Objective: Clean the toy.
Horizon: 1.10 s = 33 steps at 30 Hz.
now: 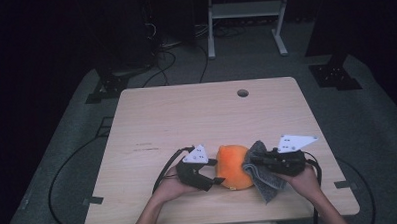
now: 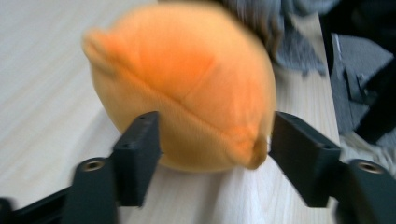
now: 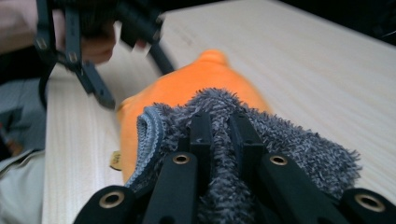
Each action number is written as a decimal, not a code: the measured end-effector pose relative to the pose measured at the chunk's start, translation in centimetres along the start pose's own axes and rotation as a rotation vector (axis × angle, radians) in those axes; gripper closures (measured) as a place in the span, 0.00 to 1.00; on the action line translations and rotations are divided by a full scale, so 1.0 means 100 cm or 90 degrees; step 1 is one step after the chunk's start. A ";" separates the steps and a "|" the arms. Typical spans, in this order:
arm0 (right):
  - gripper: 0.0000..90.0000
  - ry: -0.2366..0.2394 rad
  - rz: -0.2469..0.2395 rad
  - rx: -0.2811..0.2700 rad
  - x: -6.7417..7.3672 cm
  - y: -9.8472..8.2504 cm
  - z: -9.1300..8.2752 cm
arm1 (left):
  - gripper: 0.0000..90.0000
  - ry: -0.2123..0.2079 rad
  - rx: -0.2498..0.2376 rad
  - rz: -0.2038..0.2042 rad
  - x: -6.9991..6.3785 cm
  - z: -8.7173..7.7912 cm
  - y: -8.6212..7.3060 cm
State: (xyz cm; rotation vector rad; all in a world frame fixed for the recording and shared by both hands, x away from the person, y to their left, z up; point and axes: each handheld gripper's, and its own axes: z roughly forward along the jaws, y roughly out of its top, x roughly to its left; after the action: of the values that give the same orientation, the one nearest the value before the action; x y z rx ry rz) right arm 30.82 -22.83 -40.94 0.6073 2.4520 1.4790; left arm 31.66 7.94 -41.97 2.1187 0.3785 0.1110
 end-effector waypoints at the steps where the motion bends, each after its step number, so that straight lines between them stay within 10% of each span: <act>1: 0.90 0.011 -0.006 0.006 0.002 0.001 0.004 | 0.22 0.002 -0.011 -0.013 0.002 -0.002 0.002; 9: 0.90 0.039 -0.063 0.008 0.035 -0.010 0.011 | 0.14 -0.031 0.008 -0.105 0.019 0.011 0.016; 11: 0.90 0.040 -0.065 0.004 0.037 -0.012 0.009 | 0.23 -0.042 0.042 -0.082 0.015 0.020 0.015; 23: 0.90 0.018 0.045 0.011 -0.003 -0.040 -0.021 | 0.30 -0.016 0.022 -0.043 0.003 0.015 0.001; 33: 0.90 0.046 0.009 -0.007 -0.001 0.011 0.004 | 0.28 -0.028 0.034 -0.001 -0.005 0.007 0.000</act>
State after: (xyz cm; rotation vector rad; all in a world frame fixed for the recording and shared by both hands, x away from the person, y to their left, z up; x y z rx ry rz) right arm 31.33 -22.11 -40.11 0.5802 2.4962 1.5455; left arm 31.31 7.18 -42.33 2.1692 0.3608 0.0537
